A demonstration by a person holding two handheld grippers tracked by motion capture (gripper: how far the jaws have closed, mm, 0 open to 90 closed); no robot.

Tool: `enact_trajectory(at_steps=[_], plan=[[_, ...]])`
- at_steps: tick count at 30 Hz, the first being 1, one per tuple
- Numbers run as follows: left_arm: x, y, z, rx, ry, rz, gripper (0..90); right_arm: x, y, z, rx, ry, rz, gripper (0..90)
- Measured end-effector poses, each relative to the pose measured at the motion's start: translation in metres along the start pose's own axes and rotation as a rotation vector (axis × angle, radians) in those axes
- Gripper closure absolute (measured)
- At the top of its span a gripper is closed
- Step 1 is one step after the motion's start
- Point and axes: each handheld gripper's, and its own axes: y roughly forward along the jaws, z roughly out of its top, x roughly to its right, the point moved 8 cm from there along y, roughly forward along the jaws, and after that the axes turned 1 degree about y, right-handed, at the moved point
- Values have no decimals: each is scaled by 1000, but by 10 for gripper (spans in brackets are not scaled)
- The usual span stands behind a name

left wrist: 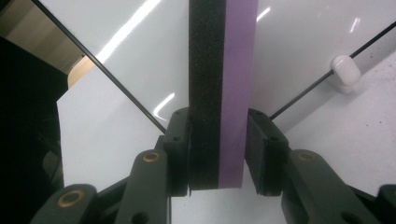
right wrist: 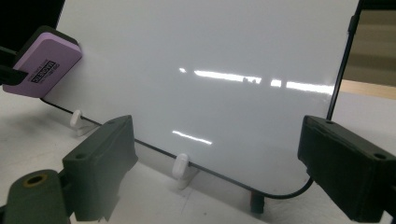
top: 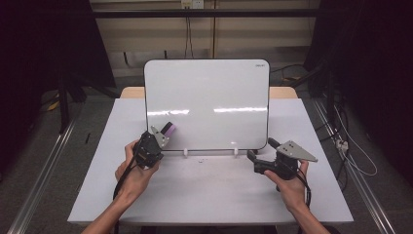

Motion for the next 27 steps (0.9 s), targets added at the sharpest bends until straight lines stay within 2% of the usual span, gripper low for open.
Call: enact_trajectory(at_steps=[5,9,11,13,16,19,21,23,27], plan=[[-3,1,-1,17,-51,-37,613,-2,1,0,-3,-2,2,109],[-3,1,-3,31,-76,-66,571,-2,1,0,-1,-2,1,108],[-3,1,-4,31,-85,-68,557,-1,1,0,-4,-2,-2,108],[-2,1,-2,56,-97,-90,513,0,1,0,-1,0,-6,108],[-4,-2,0,83,-121,-77,419,0,0,1,1,0,-7,108],[-6,-2,1,105,-135,-84,328,0,2,0,-5,0,-4,105],[-5,-1,3,132,-160,-112,260,0,2,0,-7,2,-7,105],[-5,-1,3,132,-162,-126,226,1,3,0,-8,-2,-10,104],[-7,-1,5,166,-171,-139,141,0,3,-1,-12,-5,-9,103]])
